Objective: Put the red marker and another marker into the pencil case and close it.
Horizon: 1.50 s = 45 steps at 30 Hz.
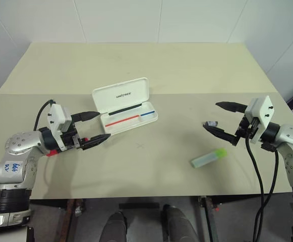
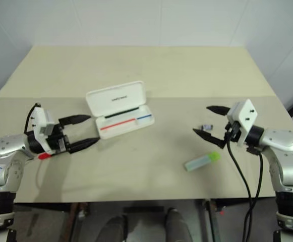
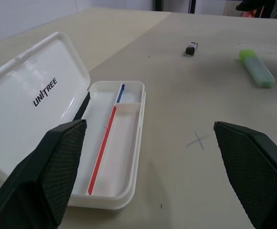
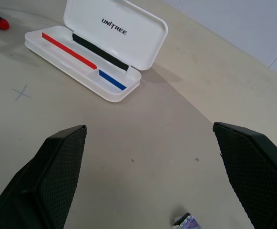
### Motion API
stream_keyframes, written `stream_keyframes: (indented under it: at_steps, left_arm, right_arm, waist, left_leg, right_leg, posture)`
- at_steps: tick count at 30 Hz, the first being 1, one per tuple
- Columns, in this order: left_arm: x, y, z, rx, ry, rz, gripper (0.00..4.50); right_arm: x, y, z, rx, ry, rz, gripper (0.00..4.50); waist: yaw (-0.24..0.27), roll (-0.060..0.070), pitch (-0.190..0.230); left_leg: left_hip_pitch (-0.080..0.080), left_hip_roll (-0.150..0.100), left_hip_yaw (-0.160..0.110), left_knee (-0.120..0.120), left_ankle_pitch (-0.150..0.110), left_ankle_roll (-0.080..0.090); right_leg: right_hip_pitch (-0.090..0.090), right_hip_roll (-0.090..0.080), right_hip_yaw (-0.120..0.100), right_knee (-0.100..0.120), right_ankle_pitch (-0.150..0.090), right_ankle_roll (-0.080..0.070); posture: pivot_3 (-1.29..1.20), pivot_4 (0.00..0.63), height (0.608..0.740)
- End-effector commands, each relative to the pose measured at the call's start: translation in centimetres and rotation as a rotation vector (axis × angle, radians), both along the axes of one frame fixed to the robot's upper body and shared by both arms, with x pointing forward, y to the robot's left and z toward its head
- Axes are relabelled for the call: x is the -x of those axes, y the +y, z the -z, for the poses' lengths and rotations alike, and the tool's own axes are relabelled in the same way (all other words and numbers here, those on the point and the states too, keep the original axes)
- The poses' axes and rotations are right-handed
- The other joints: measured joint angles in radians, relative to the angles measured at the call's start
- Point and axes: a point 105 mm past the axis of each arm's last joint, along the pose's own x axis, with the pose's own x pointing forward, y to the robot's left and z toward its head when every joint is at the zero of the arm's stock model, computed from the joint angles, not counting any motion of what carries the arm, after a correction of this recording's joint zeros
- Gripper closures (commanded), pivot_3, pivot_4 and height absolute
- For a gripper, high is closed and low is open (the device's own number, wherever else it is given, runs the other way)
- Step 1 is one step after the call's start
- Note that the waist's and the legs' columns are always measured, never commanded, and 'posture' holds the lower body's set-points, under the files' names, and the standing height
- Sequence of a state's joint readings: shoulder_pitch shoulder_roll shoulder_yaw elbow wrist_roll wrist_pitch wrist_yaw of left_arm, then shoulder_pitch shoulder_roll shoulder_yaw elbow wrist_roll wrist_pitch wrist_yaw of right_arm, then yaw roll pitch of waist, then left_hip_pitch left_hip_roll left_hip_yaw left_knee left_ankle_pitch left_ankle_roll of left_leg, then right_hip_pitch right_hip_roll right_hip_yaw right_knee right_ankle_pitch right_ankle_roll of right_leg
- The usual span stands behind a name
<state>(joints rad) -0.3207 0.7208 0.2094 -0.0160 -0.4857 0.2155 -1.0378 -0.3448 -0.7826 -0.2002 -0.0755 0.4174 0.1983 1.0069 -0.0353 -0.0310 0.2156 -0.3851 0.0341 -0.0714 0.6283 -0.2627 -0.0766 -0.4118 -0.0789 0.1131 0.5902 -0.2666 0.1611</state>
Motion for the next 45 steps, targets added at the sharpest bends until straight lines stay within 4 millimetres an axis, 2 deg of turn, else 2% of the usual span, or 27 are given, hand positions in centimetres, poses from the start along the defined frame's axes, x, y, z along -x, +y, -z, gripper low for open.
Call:
stream_keyframes:
  at_steps: [1, 5, 12, 15, 17, 22, 25, 30, 39, 45]
  left_arm:
    - [0.4, -0.5, -1.0, -0.021, -0.057, 0.021, 0.02]
    - [0.1, -0.5, -0.7, -0.032, -0.058, 0.012, 0.02]
    - [-0.5, -0.9, -0.3, -0.058, -0.049, 0.010, 0.02]
    - [-0.7, -1.2, 0.2, -0.075, -0.035, 0.019, 0.66]
    - [-1.2, -1.5, 0.6, -0.092, -0.032, 0.013, 1.29]
    - [-2.3, -2.3, 1.0, -0.138, -0.020, 0.021, 1.29]
    - [-4.2, -2.7, 1.4, -0.176, -0.035, -0.033, 1.29]
    - [-5.3, -3.6, 1.9, -0.205, -0.024, -0.017, 1.29]
    - [-4.4, -4.9, 2.5, -0.295, -0.037, 0.127, 1.29]
    - [-4.9, -4.0, 3.6, -0.337, 0.017, 0.085, 1.29]
  right_arm:
    - [0.1, 0.5, -1.1, 0.004, -0.044, -0.020, 0.00]
    - [0.1, 0.9, -0.9, -0.007, -0.049, -0.028, 0.00]
    - [0.2, 2.8, -1.0, -0.045, -0.059, -0.084, 0.00]
    - [0.9, 5.0, -0.8, -0.055, -0.062, -0.155, 0.00]
    - [1.1, 5.8, -0.7, -0.063, -0.068, -0.173, 0.00]
    - [1.2, 6.5, -1.5, -0.082, -0.090, -0.184, 0.00]
    - [1.5, 7.3, -1.5, -0.102, -0.102, -0.184, 0.00]
    - [2.0, 7.7, -1.6, -0.121, -0.114, -0.177, 0.00]
    - [2.2, 7.7, -1.7, -0.136, -0.144, -0.149, 0.00]
    - [2.5, 7.9, -1.8, -0.157, -0.160, -0.143, 0.00]
  waist:
    - [0.001, 0.000, 0.000]
    - [0.000, 0.000, 0.000]
    - [0.000, 0.000, 0.000]
    - [-0.001, 0.000, 0.000]
    - [0.000, 0.000, 0.000]
    - [0.006, 0.000, 0.000]
    - [0.007, 0.000, 0.000]
    - [0.005, 0.000, 0.000]
    - [0.006, 0.000, 0.000]
    - [0.004, 0.000, 0.000]
  left_leg:
    - [0.000, 0.000, 0.000, 0.000, 0.000, 0.000]
    - [0.000, 0.000, 0.000, 0.000, 0.000, 0.000]
    - [0.000, 0.000, 0.000, 0.001, 0.000, 0.000]
    - [0.000, 0.000, 0.000, 0.000, 0.000, 0.000]
    - [0.000, 0.000, 0.000, 0.000, 0.000, 0.000]
    - [-0.001, 0.000, 0.000, 0.002, 0.000, 0.000]
    - [0.000, 0.000, -0.001, 0.001, 0.000, 0.000]
    - [-0.001, 0.000, 0.000, 0.001, 0.000, 0.000]
    - [-0.001, 0.000, 0.000, 0.001, 0.000, 0.000]
    - [-0.001, 0.000, -0.001, 0.001, 0.000, 0.000]
  right_leg:
    - [0.000, 0.000, 0.000, 0.000, 0.000, 0.000]
    - [0.000, 0.000, 0.000, 0.000, 0.000, 0.000]
    - [0.000, 0.000, 0.000, 0.001, 0.000, 0.000]
    - [0.000, 0.000, 0.000, 0.001, 0.000, 0.000]
    - [0.000, 0.000, 0.000, 0.001, 0.000, 0.001]
    - [0.000, 0.000, 0.000, 0.001, 0.001, 0.001]
    - [0.000, 0.000, -0.001, 0.002, 0.001, 0.002]
    - [0.000, 0.000, -0.001, 0.001, 0.002, 0.004]
    - [-0.001, 0.000, -0.001, 0.002, 0.002, 0.004]
    - [-0.001, 0.000, -0.001, 0.002, 0.002, 0.004]
  posture:
    - [0.00, 0.150, 0.740]
    - [0.00, 0.150, 0.740]
    - [0.00, 0.150, 0.740]
    - [0.00, 0.150, 0.740]
    - [0.00, 0.150, 0.740]
    - [0.00, 0.150, 0.740]
    - [0.00, 0.150, 0.740]
    - [0.00, 0.150, 0.740]
    - [0.00, 0.150, 0.740]
    - [0.00, 0.150, 0.740]
